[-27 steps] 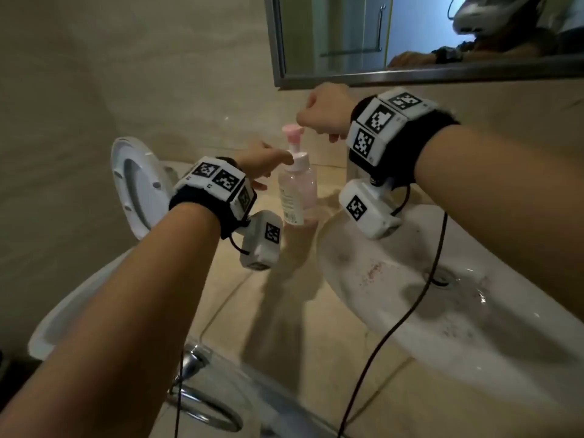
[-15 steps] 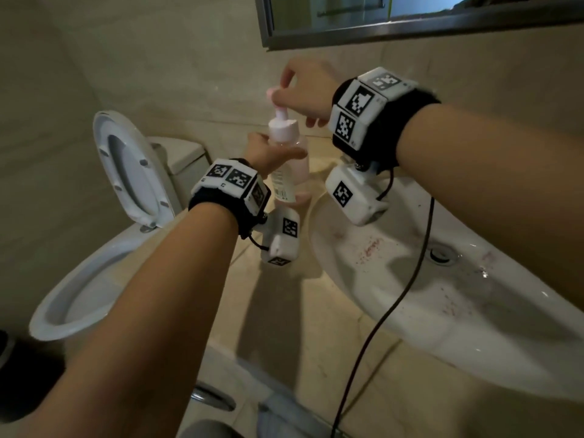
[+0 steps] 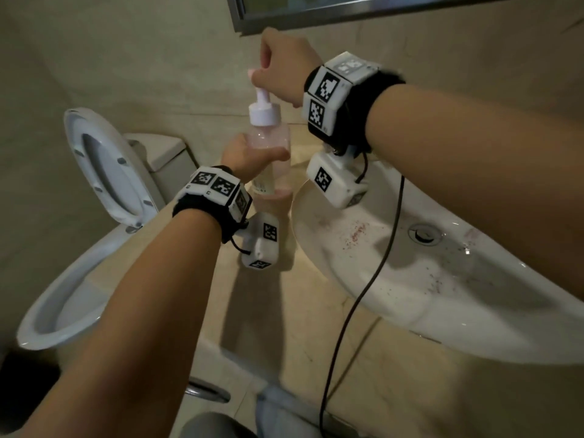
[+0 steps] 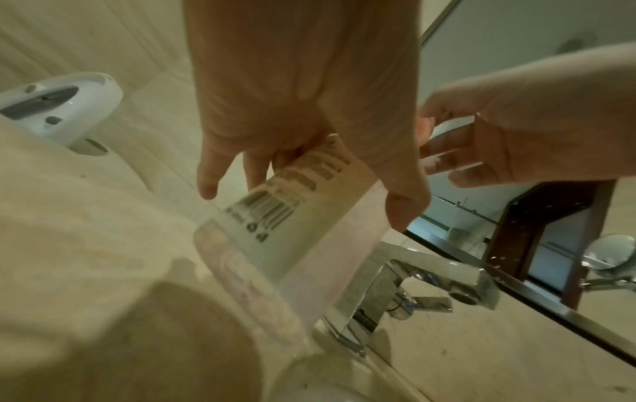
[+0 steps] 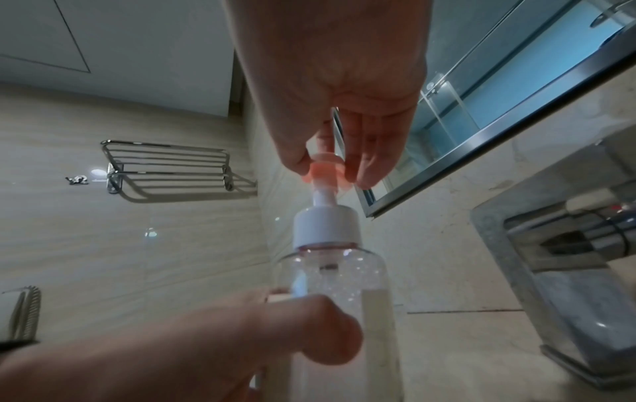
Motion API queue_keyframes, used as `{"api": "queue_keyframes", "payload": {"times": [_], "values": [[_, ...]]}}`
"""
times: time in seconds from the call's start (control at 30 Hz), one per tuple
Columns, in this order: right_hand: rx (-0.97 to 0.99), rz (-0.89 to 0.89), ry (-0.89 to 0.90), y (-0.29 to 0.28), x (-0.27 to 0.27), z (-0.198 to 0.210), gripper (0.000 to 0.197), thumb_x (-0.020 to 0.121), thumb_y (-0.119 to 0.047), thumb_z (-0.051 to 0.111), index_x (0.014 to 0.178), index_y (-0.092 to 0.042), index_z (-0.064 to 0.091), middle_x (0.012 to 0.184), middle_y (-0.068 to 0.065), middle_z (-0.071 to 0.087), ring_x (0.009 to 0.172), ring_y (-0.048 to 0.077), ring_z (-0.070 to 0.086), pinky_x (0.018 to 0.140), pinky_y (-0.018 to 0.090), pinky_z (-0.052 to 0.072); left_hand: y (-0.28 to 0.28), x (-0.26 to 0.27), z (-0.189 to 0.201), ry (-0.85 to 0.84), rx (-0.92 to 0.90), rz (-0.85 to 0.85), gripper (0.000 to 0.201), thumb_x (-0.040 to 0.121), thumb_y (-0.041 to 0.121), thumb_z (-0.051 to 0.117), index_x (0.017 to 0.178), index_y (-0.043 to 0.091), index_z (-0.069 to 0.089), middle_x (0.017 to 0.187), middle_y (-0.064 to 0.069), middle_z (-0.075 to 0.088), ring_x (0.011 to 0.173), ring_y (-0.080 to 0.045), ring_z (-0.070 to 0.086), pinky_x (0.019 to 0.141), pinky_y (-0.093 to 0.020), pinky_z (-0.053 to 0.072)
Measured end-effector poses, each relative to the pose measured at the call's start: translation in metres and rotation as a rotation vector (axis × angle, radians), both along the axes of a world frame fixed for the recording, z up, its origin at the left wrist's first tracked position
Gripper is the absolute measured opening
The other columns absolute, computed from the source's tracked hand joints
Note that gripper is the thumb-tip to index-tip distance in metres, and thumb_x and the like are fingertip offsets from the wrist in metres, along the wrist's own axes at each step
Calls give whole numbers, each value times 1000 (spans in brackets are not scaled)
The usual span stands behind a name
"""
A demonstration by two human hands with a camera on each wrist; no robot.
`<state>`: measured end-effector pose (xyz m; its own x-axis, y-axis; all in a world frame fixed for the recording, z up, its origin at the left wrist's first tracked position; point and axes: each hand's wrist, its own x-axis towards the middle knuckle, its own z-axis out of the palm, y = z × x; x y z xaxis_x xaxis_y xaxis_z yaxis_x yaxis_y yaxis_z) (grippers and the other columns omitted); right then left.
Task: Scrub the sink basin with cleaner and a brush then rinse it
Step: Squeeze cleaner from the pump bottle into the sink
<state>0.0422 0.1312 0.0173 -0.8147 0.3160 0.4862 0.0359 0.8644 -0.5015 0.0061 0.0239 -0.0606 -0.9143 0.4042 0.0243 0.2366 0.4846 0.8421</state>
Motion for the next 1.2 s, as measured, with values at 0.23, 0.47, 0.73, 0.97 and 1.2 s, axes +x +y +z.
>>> {"api": "queue_keyframes", "payload": {"times": [0.23, 0.47, 0.73, 0.97, 1.2], "values": [[-13, -163, 86, 28, 43, 17, 29, 93, -26, 55, 114, -7, 62, 113, 9, 65, 79, 13, 58, 60, 17, 47, -2, 39, 31, 85, 0, -153, 15, 80, 28, 67, 78, 24, 53, 78, 7, 57, 70, -7, 54, 58, -21, 44], [-43, -240, -41, 50, 92, 5, 32, 88, -31, 62, 108, -7, 70, 107, 9, 70, 76, 13, 60, 53, 17, 49, 3, 78, 30, 39, -128, -255, 48, 60, 41, 71, 97, 11, 63, 87, -4, 65, 71, -18, 62, 58, -24, 47], [-83, -239, -240, 52, 117, -23, 34, 92, -23, 50, 117, -2, 60, 86, 6, 63, 66, 14, 62, 45, 15, 43, 7, 110, 21, 26, -274, -250, 46, 62, 43, 71, 95, 14, 58, 90, -1, 63, 79, -18, 62, 66, -27, 52], [-12, -194, -302, 49, 119, -26, 35, 88, -23, 53, 117, -6, 60, 65, -8, 49, 47, 4, 54, 36, 10, 43, 6, 111, 0, 39, -303, -253, 40, 74, 36, 70, 103, 12, 58, 103, -8, 66, 92, -25, 65, 86, -37, 56], [437, -169, -599, 34, 125, -34, 15, 90, 0, 52, 93, 11, 61, 61, 5, 26, 70, 22, 41, 49, 24, 25, 5, 98, 2, -2, -343, -229, 40, 75, 35, 70, 104, 11, 56, 82, -1, 62, 73, -18, 62, 73, -30, 54]]}}
